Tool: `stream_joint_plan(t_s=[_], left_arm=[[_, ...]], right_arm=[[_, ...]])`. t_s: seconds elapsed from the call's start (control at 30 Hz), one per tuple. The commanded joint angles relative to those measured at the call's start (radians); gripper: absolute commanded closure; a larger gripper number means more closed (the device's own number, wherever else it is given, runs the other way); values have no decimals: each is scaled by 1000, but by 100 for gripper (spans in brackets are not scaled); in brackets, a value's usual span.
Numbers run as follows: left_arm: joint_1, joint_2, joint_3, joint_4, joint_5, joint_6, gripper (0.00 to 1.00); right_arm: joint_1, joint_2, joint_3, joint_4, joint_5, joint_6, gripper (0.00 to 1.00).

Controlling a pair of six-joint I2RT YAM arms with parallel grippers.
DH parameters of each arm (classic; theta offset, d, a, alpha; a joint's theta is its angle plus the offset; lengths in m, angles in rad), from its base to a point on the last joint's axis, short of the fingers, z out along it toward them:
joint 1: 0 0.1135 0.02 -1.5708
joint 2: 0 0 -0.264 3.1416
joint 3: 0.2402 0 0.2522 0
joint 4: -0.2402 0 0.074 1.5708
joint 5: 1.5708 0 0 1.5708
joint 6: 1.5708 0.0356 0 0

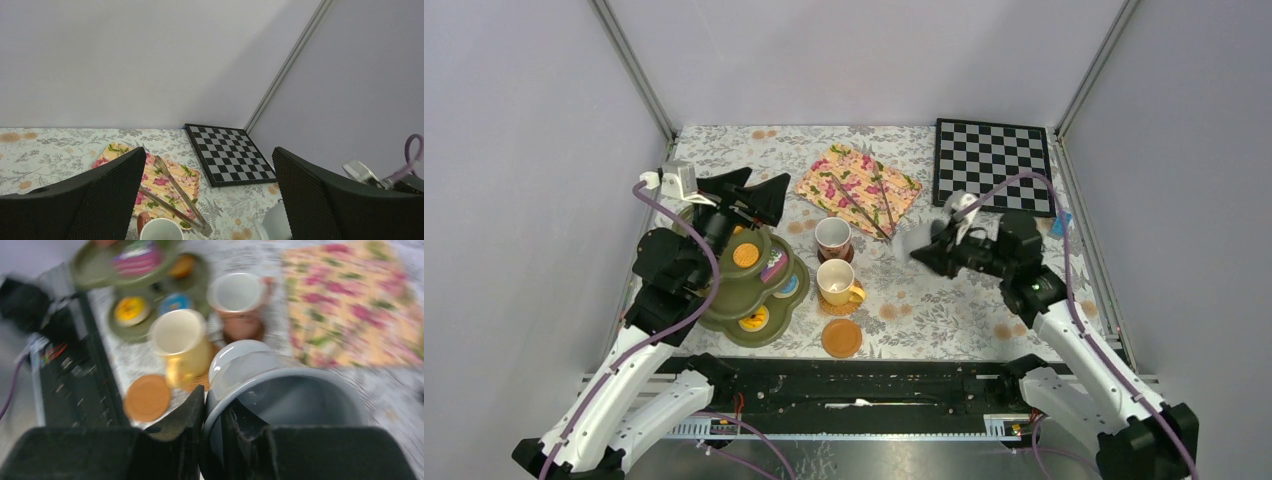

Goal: Serve the afternoon tea

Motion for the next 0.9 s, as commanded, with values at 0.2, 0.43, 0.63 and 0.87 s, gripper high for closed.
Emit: stream_joint_plan(t_s=[0.2, 0.43, 0.63, 0.87], left_arm=[[26, -57, 5, 38, -73, 15, 1], [55, -54, 6, 38, -67, 15, 1], [69, -66, 6, 40, -65, 15, 1], [77, -75, 11, 41, -49, 15, 1]], right_arm=[[525, 62, 192, -312, -142, -672, 100], [792, 348, 443, -627, 177, -800, 100], [886, 498, 529, -635, 334, -789, 100], [992, 691, 647, -703, 457, -784, 100]])
